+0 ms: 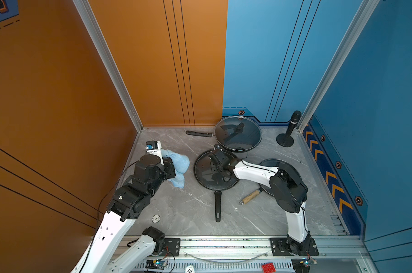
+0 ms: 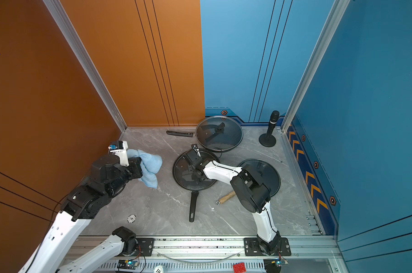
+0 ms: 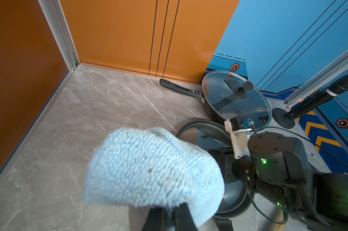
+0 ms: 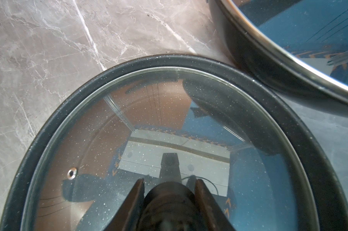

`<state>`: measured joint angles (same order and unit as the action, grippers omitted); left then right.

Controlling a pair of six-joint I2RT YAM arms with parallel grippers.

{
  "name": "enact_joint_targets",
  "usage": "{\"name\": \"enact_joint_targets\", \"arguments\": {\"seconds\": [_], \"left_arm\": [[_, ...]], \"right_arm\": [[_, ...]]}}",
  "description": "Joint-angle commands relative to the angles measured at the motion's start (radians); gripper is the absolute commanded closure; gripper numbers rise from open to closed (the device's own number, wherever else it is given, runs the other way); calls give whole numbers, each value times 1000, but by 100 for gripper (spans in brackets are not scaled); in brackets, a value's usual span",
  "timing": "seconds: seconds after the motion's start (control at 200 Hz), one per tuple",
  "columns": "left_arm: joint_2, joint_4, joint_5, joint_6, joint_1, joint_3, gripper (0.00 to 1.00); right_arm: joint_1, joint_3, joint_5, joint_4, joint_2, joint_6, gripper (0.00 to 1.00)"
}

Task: Wipe the pot lid with a cloth
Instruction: Pick up the pot lid from the cooking pot.

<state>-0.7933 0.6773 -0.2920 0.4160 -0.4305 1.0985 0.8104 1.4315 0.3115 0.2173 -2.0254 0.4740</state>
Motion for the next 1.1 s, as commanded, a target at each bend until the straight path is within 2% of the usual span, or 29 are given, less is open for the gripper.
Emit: {"name": "enact_joint_targets", "arguments": {"seconds": [0.0,0.15,0.265,0.425,0.521,0.686,0.891,1.006,1.096], "left_arm": [[-5,-17,-6,-7,14,-11,100],[-20,-25,12,-15,21,-9,100],[-32,-35,39,-21,33,-10,100],[-52,-62,102,-20,55,-14,100],[-66,-102,146,-20,76,-27,100],[-133,-176,262,-12,130,-36,100],[-213,-263,355,21,151,-19,100],[-270,-268,399,35,145,18,100],[-304,-296,408,44,129,27,100]], "right_arm": [[4,-29,-19,57,10,21,65],[3,-10,3,64,23,34,76],[-5,43,8,87,40,41,80],[-28,121,-57,115,116,30,84],[-53,125,-109,120,202,77,84],[-103,8,-229,37,383,186,84],[-294,-210,-385,-108,574,381,85],[-361,-240,-441,-87,650,404,86],[-429,-266,-539,-120,688,464,86]]}}
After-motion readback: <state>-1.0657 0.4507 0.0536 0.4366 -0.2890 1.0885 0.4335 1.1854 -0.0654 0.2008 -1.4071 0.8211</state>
